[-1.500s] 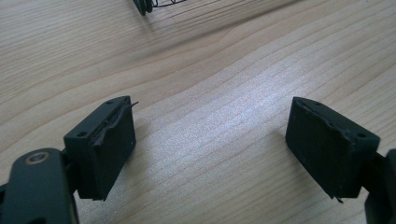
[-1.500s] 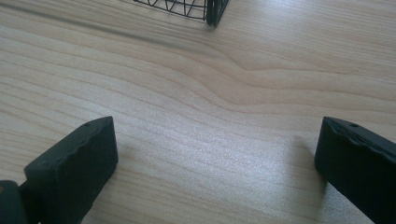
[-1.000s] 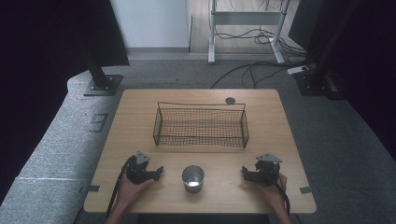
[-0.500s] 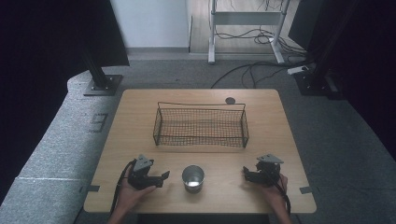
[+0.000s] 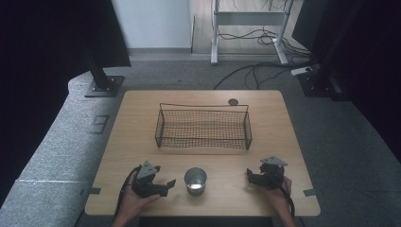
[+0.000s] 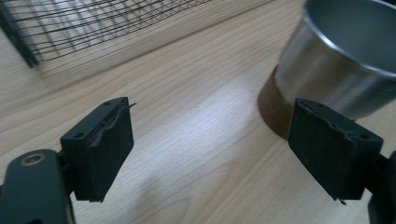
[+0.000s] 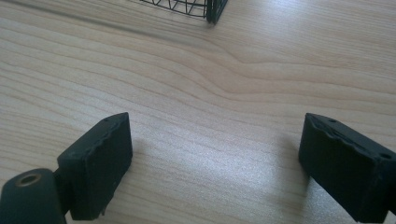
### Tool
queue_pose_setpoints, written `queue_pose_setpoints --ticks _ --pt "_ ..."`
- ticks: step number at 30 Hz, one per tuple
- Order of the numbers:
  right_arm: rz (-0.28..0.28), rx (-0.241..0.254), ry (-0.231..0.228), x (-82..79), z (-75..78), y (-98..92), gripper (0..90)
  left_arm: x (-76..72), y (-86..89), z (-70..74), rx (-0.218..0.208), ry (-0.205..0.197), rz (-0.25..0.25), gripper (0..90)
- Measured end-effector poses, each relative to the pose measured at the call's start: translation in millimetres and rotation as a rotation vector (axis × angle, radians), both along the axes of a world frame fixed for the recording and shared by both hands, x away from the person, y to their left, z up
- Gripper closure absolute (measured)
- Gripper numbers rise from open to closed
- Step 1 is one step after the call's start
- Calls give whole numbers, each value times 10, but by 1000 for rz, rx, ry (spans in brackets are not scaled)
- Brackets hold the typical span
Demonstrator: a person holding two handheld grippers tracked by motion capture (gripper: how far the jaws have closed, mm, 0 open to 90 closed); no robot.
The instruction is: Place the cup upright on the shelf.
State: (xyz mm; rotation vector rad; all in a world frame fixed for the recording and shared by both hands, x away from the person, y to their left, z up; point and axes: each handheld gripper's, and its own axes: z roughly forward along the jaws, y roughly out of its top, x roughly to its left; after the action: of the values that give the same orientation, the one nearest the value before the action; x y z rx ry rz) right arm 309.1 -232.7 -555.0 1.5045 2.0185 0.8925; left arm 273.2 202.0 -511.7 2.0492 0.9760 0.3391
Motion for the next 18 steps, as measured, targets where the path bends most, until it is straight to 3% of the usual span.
queue_pose_setpoints --ticks 9,18 --pt "1 0 0 0 0 -2 96 -98 -141 40 -43 15 -79 133" --pt "1 0 0 0 0 -1 96 -154 -289 6 -31 23 -127 131"
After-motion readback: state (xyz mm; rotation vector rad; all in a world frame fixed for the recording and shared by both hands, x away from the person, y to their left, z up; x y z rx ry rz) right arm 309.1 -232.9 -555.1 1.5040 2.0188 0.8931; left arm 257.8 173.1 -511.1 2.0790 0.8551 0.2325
